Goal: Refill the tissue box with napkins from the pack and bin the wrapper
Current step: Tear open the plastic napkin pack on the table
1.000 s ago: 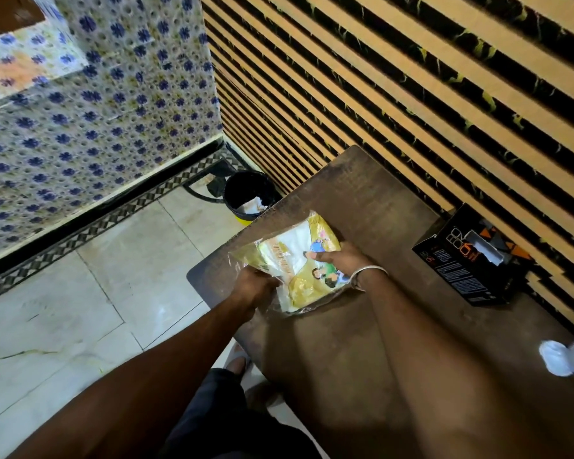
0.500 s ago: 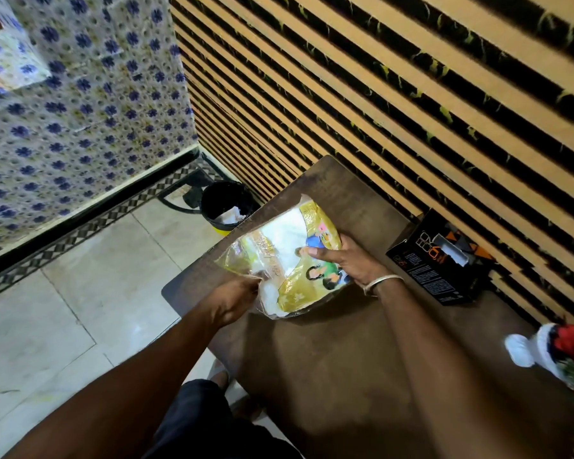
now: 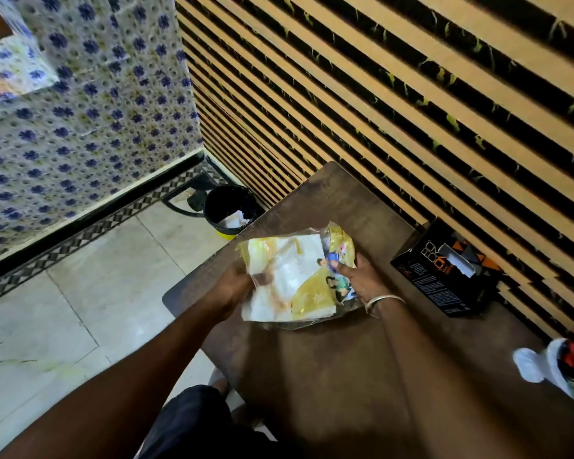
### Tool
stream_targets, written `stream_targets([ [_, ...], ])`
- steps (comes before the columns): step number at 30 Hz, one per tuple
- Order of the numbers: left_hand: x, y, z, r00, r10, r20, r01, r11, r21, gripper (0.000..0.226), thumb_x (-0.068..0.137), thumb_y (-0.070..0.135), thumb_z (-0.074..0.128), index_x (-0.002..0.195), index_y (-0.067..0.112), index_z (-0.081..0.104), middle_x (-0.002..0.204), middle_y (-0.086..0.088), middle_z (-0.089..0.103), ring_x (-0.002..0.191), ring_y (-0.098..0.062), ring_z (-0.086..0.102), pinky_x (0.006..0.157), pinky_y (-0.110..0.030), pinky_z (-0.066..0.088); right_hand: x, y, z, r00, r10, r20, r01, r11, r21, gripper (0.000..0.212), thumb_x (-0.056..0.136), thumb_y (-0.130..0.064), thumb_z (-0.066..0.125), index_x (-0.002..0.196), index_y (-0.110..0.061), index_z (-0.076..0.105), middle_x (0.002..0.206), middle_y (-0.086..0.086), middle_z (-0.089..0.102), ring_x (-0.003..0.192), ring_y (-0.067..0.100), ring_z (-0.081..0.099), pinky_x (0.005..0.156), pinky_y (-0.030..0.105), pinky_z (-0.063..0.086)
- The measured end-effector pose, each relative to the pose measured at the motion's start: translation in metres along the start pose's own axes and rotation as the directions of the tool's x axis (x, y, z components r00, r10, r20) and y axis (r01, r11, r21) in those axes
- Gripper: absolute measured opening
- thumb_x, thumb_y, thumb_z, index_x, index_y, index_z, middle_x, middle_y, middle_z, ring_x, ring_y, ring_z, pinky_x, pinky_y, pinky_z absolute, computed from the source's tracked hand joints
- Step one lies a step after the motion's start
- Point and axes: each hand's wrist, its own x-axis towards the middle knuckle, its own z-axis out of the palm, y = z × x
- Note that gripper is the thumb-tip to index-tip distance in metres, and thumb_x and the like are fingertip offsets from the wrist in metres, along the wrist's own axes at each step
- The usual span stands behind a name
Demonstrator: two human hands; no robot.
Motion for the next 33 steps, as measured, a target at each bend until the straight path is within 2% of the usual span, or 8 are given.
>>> stream_targets([
  [4, 0.002, 0.017, -0.031, 1.0, 0.0, 0.029, 0.0, 1.0, 0.001, 0.039, 0.083, 0.0, 0.07, 0.119, 0.011, 0.067, 0.111, -0.014, 0.074, 0.097, -0.032, 0.072, 0.082, -0.045, 0.059, 0.013, 0.003, 0.001, 0.951, 0.045, -0.305, -0.052, 0.999, -0.013, 0.021, 0.088, -0.002, 0.067, 0.104, -0.006, 0.055, 0.088, 0.011, 0.063, 0.067, 0.018, 0.058, 0.041, 0.011, 0.046],
  [10, 0.011, 0.035, -0.095, 0.996, -0.046, -0.08, 0.033, 0.987, -0.159, 0.048, 0.078, -0.006, 0.067, 0.126, 0.002, 0.061, 0.124, -0.022, 0.067, 0.11, -0.041, 0.066, 0.084, -0.05, 0.058, 0.048, 0.009, -0.009, 0.818, 0.128, -0.561, -0.085, 0.991, 0.102, 0.02, 0.079, -0.001, 0.063, 0.096, -0.012, 0.061, 0.102, 0.017, 0.069, 0.079, 0.027, 0.062, 0.077, 0.041, 0.057],
  [17, 0.012, 0.06, -0.117, 0.97, 0.081, -0.228, -0.152, 0.937, -0.315, 0.046, 0.091, -0.004, 0.054, 0.134, 0.01, 0.056, 0.128, -0.008, 0.067, 0.113, -0.027, 0.067, 0.087, -0.043, 0.059, 0.063, -0.006, 0.005, 0.726, 0.156, -0.67, 0.018, 0.969, 0.246, 0.029, 0.085, 0.007, 0.053, 0.102, -0.015, 0.046, 0.097, 0.012, 0.056, 0.079, 0.024, 0.056, 0.069, 0.028, 0.048],
  [19, 0.011, 0.061, -0.112, 0.976, 0.092, -0.198, -0.148, 0.944, -0.294, 0.045, 0.092, -0.004, 0.053, 0.134, 0.011, 0.056, 0.128, -0.008, 0.068, 0.112, -0.026, 0.068, 0.087, -0.043, 0.059, 0.063, -0.006, 0.008, 0.758, 0.193, -0.623, -0.008, 0.958, 0.286, 0.031, 0.081, -0.002, 0.064, 0.106, -0.01, 0.047, 0.098, 0.009, 0.059, 0.072, 0.024, 0.057, 0.059, 0.022, 0.047],
  [22, 0.013, 0.055, -0.094, 0.992, 0.064, -0.105, -0.086, 0.972, -0.218, 0.044, 0.089, -0.006, 0.055, 0.13, 0.007, 0.059, 0.124, -0.012, 0.069, 0.108, -0.031, 0.069, 0.08, -0.042, 0.06, 0.053, -0.007, 0.009, 0.822, 0.201, -0.532, -0.116, 0.975, 0.189, 0.071, 0.068, -0.03, 0.077, 0.13, -0.013, 0.046, 0.122, 0.01, 0.06, 0.089, 0.026, 0.064, 0.067, 0.03, 0.05],
  [26, 0.025, 0.041, -0.066, 0.998, -0.008, 0.069, 0.016, 0.993, -0.115, 0.042, 0.088, -0.004, 0.06, 0.128, 0.004, 0.06, 0.126, -0.02, 0.066, 0.116, -0.043, 0.063, 0.092, -0.055, 0.054, 0.002, -0.007, 0.022, 0.729, -0.227, -0.645, 0.047, 0.958, -0.284, 0.063, 0.085, -0.039, 0.068, 0.138, -0.021, 0.04, 0.136, 0.011, 0.041, 0.117, 0.027, 0.047, 0.096, 0.036, 0.043],
  [30, 0.031, 0.04, -0.037, 0.974, -0.075, 0.212, 0.089, 0.994, -0.058, 0.045, 0.089, -0.002, 0.06, 0.133, 0.007, 0.056, 0.128, -0.02, 0.065, 0.116, -0.042, 0.063, 0.094, -0.055, 0.053, -0.033, -0.002, 0.027, 0.969, -0.162, -0.185, 0.173, 0.984, 0.042, 0.059, 0.083, -0.051, 0.069, 0.132, -0.026, 0.049, 0.122, -0.011, 0.059, 0.11, 0.009, 0.06, 0.087, 0.021, 0.047],
  [33, 0.032, 0.047, -0.015, 0.943, -0.099, 0.317, 0.12, 0.991, -0.05, 0.046, 0.086, -0.002, 0.059, 0.13, 0.009, 0.058, 0.125, -0.016, 0.068, 0.109, -0.037, 0.068, 0.086, -0.047, 0.059, -0.038, -0.002, 0.027, 0.992, -0.119, 0.047, 0.107, 0.971, 0.213, 0.087, 0.064, -0.063, 0.077, 0.136, -0.023, 0.05, 0.127, -0.01, 0.065, 0.118, 0.008, 0.061, 0.098, 0.027, 0.049],
])
